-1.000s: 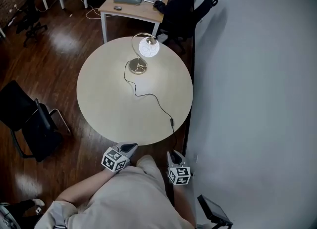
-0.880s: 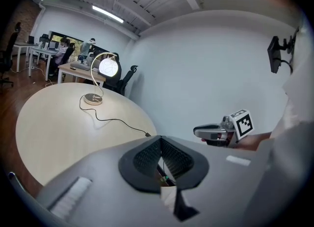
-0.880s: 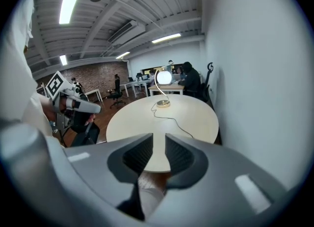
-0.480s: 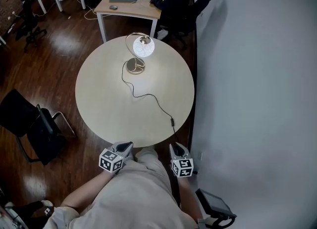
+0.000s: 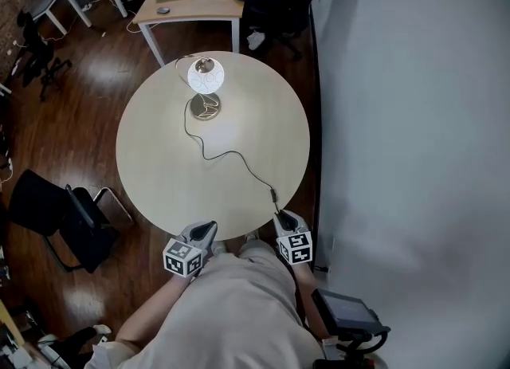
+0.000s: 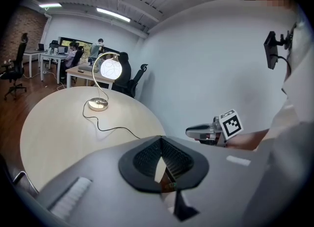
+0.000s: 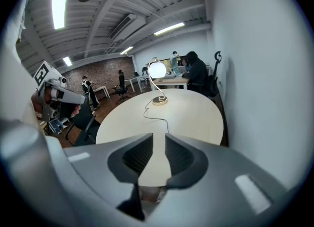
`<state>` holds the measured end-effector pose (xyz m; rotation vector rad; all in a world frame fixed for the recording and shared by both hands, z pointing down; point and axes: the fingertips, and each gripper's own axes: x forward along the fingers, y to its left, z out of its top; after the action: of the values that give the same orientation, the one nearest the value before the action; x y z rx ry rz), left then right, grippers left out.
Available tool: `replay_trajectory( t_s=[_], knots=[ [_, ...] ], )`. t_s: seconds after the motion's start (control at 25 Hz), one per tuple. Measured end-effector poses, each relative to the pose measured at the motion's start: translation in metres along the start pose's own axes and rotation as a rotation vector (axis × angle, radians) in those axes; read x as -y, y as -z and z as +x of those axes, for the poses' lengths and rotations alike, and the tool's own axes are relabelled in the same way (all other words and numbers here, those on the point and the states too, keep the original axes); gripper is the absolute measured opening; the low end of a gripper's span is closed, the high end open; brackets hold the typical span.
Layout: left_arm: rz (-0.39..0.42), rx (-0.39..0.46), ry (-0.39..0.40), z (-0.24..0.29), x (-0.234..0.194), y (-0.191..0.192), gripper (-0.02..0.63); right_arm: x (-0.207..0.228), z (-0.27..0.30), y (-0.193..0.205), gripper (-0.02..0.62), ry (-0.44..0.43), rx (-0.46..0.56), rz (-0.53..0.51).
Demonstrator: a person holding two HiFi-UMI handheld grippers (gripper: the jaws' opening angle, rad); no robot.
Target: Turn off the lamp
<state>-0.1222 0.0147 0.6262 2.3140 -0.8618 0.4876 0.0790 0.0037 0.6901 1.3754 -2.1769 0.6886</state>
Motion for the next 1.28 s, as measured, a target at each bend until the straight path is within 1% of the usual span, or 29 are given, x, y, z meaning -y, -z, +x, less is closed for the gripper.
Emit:
replay_trajectory(
  t_s=[0.16, 0.24, 0.32, 0.44, 0.6, 0.76, 0.88, 0.96, 1.12, 1.28],
  knots=[
    [0.028, -0.024, -0.014, 0.012, 0.009, -0.005, 0.002, 0.020, 0.017, 0.008, 0.069, -0.019, -0.043, 0.007],
    [0.019, -0.029, -0.033, 0.019, 0.006, -0.010, 0.002, 0.031, 0.029, 0.016, 0.069, -0.024, -0.074, 0.009],
    [0.007, -0.028, -0.055, 0.025, 0.003, -0.015, 0.003, 0.039, 0.043, 0.026, 0.089, -0.036, -0.112, 0.012],
    [0.013, -0.027, -0.089, 0.034, 0.000, -0.024, 0.003, 0.048, 0.062, 0.044, 0.100, -0.060, -0.165, 0.016],
    [0.022, -0.009, -0.129, 0.042, 0.003, -0.043, 0.003, 0.062, 0.079, 0.063, 0.104, -0.076, -0.220, 0.003],
    [0.051, 0.012, -0.168, 0.048, 0.001, -0.054, 0.003, 0.074, 0.097, 0.077, 0.104, -0.060, -0.251, 0.012],
    [0.052, 0.023, -0.178, 0.052, 0.003, -0.057, 0.003, 0.078, 0.106, 0.086, 0.104, -0.048, -0.267, 0.038],
    [0.046, 0.024, -0.174, 0.055, 0.002, -0.057, 0.003, 0.079, 0.110, 0.091, 0.110, -0.051, -0.279, 0.036],
    [0.039, 0.023, -0.187, 0.054, -0.011, -0.059, 0.003, 0.080, 0.121, 0.099, 0.118, -0.056, -0.310, 0.054],
    [0.033, 0.041, -0.202, 0.051, -0.018, -0.068, 0.003, 0.079, 0.128, 0.107, 0.121, -0.054, -0.334, 0.067]
  ],
)
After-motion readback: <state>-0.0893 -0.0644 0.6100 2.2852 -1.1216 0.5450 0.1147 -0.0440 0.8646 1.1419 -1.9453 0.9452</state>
